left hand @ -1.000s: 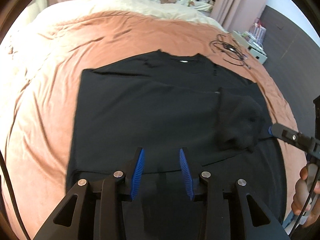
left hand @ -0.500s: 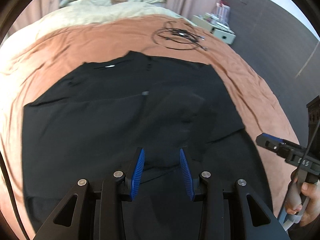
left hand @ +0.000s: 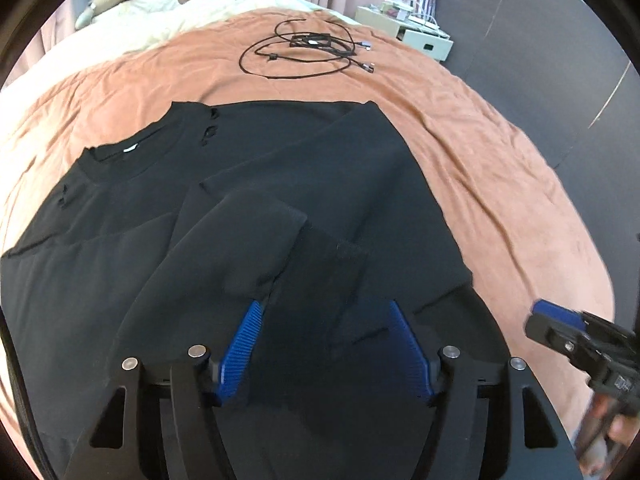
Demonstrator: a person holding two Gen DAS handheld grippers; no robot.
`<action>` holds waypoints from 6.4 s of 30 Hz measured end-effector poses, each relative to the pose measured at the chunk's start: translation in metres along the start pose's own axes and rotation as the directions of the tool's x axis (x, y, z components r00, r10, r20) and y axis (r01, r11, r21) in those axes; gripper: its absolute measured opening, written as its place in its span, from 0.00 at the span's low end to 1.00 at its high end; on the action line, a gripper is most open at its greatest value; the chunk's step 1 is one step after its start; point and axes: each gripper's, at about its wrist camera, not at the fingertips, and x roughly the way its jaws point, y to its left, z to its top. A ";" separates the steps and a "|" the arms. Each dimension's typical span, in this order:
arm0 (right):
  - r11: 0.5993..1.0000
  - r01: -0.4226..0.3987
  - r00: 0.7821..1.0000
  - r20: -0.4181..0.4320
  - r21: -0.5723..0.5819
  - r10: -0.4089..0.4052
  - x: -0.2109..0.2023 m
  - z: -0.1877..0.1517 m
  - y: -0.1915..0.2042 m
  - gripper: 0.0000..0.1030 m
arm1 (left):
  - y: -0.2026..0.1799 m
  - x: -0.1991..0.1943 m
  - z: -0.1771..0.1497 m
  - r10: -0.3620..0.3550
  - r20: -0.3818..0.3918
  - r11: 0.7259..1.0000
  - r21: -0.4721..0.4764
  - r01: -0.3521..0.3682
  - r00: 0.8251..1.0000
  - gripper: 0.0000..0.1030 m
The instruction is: Fold small clothes
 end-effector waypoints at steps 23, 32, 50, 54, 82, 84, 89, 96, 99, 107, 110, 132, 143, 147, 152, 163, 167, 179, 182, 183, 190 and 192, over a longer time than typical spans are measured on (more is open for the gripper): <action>0.989 0.109 0.992 -0.046 -0.101 -0.114 0.040 0.004 0.005 0.50 | 0.051 -0.008 0.001 0.154 -0.024 0.987 -0.045 -0.155 0.988 0.18; 0.971 0.215 0.976 -0.013 -0.104 -0.217 0.062 0.003 0.017 0.42 | 0.122 -0.071 -0.005 0.224 0.022 0.970 -0.097 -0.221 0.974 0.16; 0.971 0.223 0.974 -0.011 -0.089 -0.225 0.056 0.001 0.012 0.34 | 0.247 -0.124 -0.052 0.257 0.018 0.930 -0.278 -0.243 0.966 0.15; 0.963 0.244 0.969 -0.009 -0.115 -0.247 0.057 -0.001 0.017 0.34 | 0.262 -0.110 -0.070 0.248 -0.010 0.922 -0.305 -0.239 0.969 0.15; 0.972 0.180 0.984 0.013 -0.150 -0.180 0.035 0.010 0.036 0.34 | 0.300 -0.064 -0.133 0.192 -0.091 0.900 -0.382 -0.213 0.977 0.57; 0.966 0.203 0.978 -0.011 -0.158 -0.207 0.046 0.009 0.035 0.34 | 0.301 -0.054 -0.140 0.204 -0.126 0.894 -0.380 -0.238 0.971 0.57; 0.945 0.271 0.956 -0.063 -0.181 -0.286 0.064 0.008 0.030 0.34 | 0.306 -0.066 -0.153 0.198 -0.093 0.875 -0.432 -0.218 0.976 0.57; 0.933 0.289 0.951 -0.042 -0.215 -0.305 0.045 0.001 0.042 0.35 | 0.313 -0.096 -0.176 0.190 -0.042 0.875 -0.445 -0.189 0.981 0.57; 0.937 0.280 0.956 -0.030 -0.208 -0.292 0.028 -0.009 0.044 0.35 | 0.313 -0.114 -0.188 0.187 -0.014 0.871 -0.461 -0.172 0.982 0.57; 0.944 0.263 0.964 0.011 -0.201 -0.266 -0.016 -0.040 0.051 0.60 | 0.303 -0.172 -0.221 0.227 0.101 0.862 -0.483 -0.152 0.969 0.91; 0.946 0.258 0.966 0.044 -0.197 -0.255 -0.037 -0.053 0.056 0.74 | 0.296 -0.194 -0.232 0.227 0.143 0.869 -0.477 -0.134 0.963 0.98; 0.938 0.174 0.957 0.275 -0.300 -0.090 -0.170 -0.186 0.080 1.00 | 0.235 -0.322 -0.353 0.109 0.339 0.885 -0.460 0.064 0.934 1.00; 0.926 0.197 0.942 0.324 -0.322 -0.087 -0.203 -0.251 0.062 1.00 | 0.214 -0.351 -0.433 0.196 0.361 0.886 -0.464 -0.007 0.912 0.96; 0.918 0.221 0.938 0.329 -0.330 -0.108 -0.206 -0.270 0.061 1.00 | 0.210 -0.359 -0.460 0.244 0.401 0.875 -0.484 -0.022 0.883 0.96; 0.902 0.245 0.932 0.342 -0.355 -0.119 -0.212 -0.292 0.062 1.00 | 0.208 -0.364 -0.488 0.288 0.428 0.858 -0.512 -0.033 0.857 0.96; 0.903 0.235 0.951 0.278 -0.360 -0.136 -0.195 -0.300 0.051 1.00 | 0.238 -0.327 -0.521 0.263 0.349 0.851 -0.523 -0.046 0.899 0.96; 0.926 0.179 0.971 0.210 -0.333 -0.112 -0.183 -0.290 0.036 0.99 | 0.256 -0.307 -0.527 0.206 0.313 0.842 -0.540 -0.005 0.927 0.82; 0.981 0.088 0.989 0.136 -0.175 -0.064 -0.163 -0.263 -0.020 0.73 | 0.271 -0.248 -0.508 0.046 0.236 0.829 -0.551 0.094 0.971 0.51; 0.989 0.064 0.989 0.139 -0.131 -0.046 -0.163 -0.256 -0.034 0.72 | 0.270 -0.242 -0.496 0.012 0.247 0.829 -0.544 0.128 0.969 0.51; 0.993 0.044 0.990 0.138 -0.112 -0.028 -0.164 -0.253 -0.039 0.72 | 0.271 -0.239 -0.490 -0.004 0.247 0.827 -0.543 0.142 0.969 0.51; 0.997 -0.075 0.991 0.106 -0.029 0.078 -0.161 -0.241 -0.065 0.72 | 0.278 -0.215 -0.471 -0.065 0.227 0.797 -0.574 0.188 0.972 0.50; 0.993 -0.119 0.988 0.099 -0.008 0.120 -0.162 -0.237 -0.071 0.72 | 0.280 -0.210 -0.467 -0.079 0.227 0.788 -0.582 0.200 0.971 0.49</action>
